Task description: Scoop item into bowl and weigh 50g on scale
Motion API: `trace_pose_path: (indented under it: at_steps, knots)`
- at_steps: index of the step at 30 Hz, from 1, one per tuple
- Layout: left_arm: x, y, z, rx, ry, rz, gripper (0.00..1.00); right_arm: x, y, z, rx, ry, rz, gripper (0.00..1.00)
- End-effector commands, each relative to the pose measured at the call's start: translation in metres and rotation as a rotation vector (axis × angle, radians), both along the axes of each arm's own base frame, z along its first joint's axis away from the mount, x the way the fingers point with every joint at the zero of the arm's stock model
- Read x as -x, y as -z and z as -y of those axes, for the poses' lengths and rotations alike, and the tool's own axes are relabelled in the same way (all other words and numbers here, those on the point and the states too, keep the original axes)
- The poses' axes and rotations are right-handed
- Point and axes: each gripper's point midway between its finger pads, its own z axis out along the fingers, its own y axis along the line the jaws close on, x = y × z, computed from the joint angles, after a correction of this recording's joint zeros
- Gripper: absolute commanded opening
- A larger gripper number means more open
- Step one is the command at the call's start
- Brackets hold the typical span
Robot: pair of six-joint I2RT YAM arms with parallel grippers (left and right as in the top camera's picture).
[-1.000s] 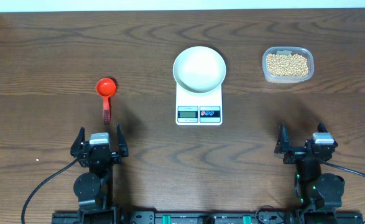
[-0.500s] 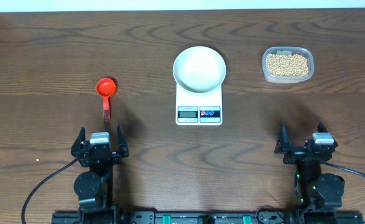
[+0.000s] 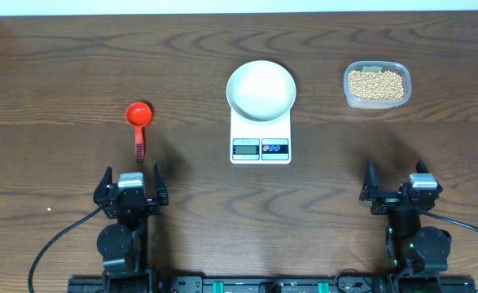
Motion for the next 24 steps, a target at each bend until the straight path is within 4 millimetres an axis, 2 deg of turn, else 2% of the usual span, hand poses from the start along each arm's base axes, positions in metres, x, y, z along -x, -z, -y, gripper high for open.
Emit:
trace_pose_path:
  at_steps: [1, 24]
  knots:
    - [0.0010, 0.0153, 0.0036, 0.015, 0.021, -0.051, 0.93, 0.0002, 0.0008, -0.0023, 0.011, -0.011, -0.002, 0.99]
    - [-0.0004, 0.0121, 0.0054, 0.021, 0.032, -0.082, 0.93, 0.0002, 0.0008, -0.0023, 0.011, -0.011, -0.002, 0.99]
